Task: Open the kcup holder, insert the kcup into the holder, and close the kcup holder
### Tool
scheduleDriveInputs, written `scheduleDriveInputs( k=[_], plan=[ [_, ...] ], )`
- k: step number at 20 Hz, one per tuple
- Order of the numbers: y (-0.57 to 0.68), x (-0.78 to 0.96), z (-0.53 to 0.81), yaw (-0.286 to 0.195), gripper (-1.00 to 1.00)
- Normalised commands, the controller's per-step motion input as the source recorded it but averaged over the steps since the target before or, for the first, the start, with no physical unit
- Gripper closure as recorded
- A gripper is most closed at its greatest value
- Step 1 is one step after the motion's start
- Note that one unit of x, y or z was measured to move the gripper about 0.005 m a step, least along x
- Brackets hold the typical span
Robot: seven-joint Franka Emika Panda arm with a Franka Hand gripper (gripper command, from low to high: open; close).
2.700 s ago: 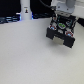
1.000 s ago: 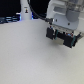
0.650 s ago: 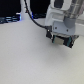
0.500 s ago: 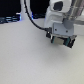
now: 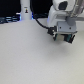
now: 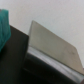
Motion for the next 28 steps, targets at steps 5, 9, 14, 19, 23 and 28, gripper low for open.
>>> scheduleDriveInputs(
  k=[5, 9, 14, 19, 23, 28],
  plan=[
    [0.61, -0.44, 0.01, 0.083, -1.0],
    [0.66, -0.57, 0.03, 0.044, -1.0],
    [0.64, -0.78, 0.01, 0.016, -1.0],
    [0.61, -0.89, -0.02, 0.003, -1.0],
    [0.59, -0.81, -0.01, 0.018, -1.0],
    [0.43, -0.56, 0.0, 0.093, -1.0]
  ],
)
